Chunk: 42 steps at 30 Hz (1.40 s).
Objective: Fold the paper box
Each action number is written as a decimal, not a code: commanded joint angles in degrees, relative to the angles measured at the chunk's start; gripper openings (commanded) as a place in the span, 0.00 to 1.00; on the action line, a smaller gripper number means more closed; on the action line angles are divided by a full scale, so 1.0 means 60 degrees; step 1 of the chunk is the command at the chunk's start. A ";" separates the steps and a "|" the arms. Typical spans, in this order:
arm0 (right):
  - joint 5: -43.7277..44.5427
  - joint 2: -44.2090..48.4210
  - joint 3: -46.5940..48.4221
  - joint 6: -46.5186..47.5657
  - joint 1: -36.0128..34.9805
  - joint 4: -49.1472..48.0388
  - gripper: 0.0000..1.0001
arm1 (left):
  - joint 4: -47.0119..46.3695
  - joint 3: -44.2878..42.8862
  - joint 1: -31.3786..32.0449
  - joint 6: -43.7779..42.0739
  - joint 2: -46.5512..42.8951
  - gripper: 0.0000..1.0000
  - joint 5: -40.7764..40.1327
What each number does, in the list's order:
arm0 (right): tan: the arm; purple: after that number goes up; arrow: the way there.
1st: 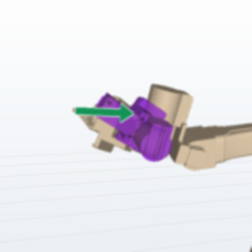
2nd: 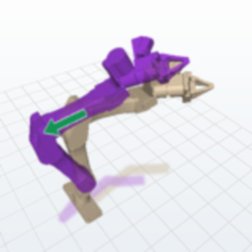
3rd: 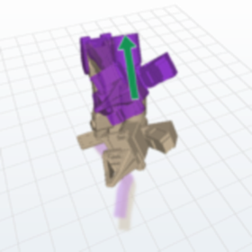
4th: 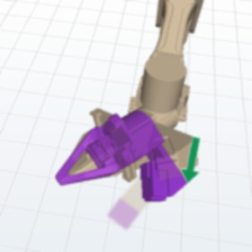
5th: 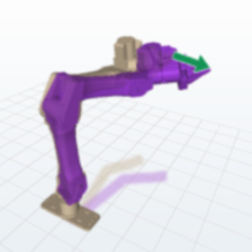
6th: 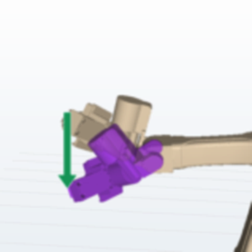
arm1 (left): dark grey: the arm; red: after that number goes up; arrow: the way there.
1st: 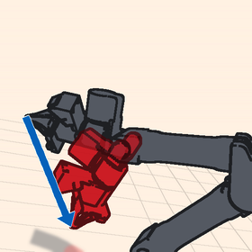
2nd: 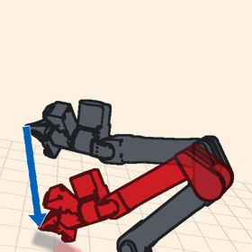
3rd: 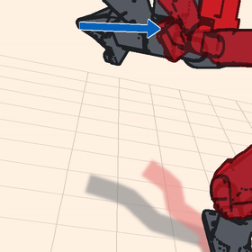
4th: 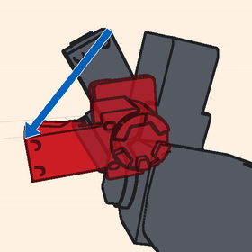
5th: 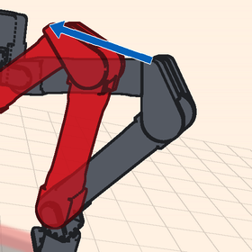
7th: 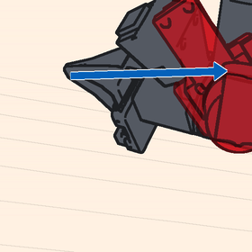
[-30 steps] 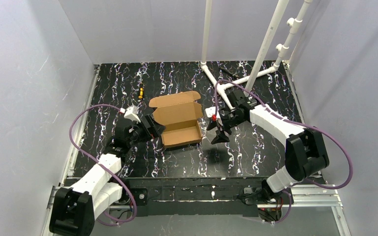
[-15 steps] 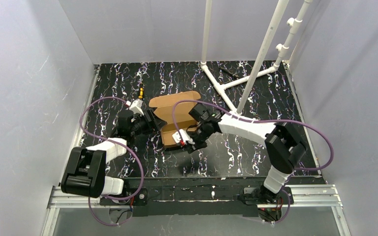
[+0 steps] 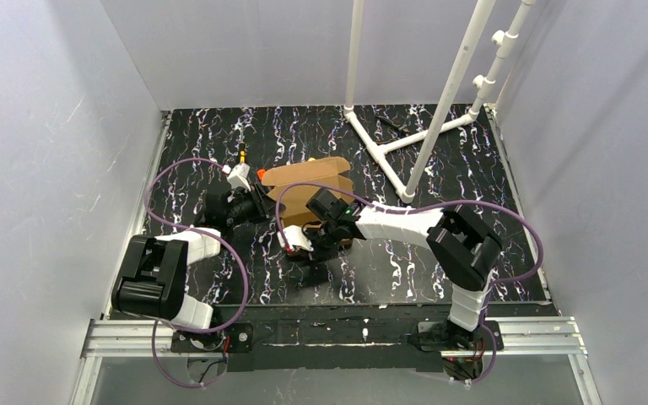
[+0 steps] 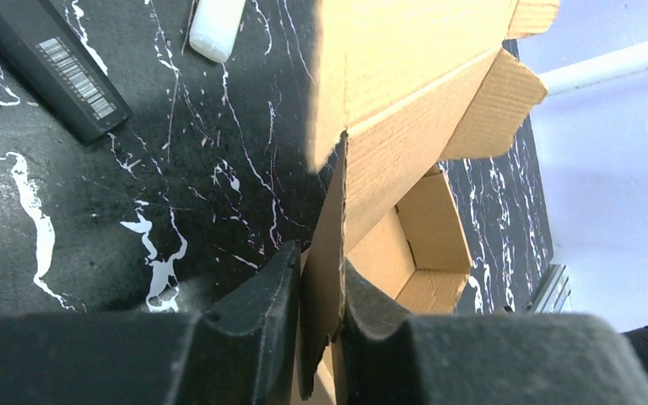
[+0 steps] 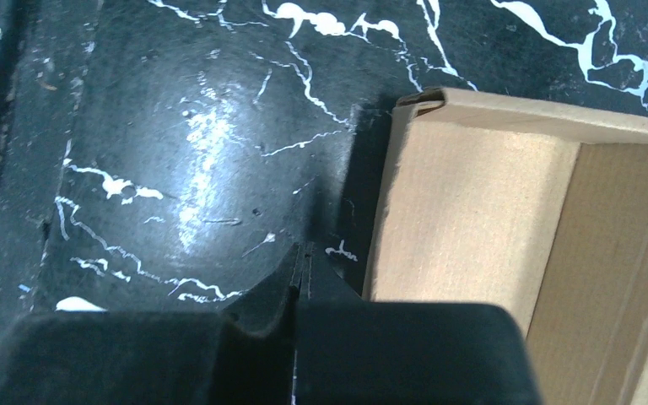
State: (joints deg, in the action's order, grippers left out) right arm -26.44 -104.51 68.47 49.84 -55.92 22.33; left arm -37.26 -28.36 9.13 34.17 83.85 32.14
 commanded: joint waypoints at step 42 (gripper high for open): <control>-0.0414 0.2926 -0.2357 -0.5848 0.4933 -0.3545 0.66 | 0.1547 0.1502 0.2445 -0.1726 -0.4499 0.03 -0.3326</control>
State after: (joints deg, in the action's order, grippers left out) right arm -39.20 -86.02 57.36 35.62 -25.19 21.87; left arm -28.99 -18.04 22.74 26.92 58.48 14.26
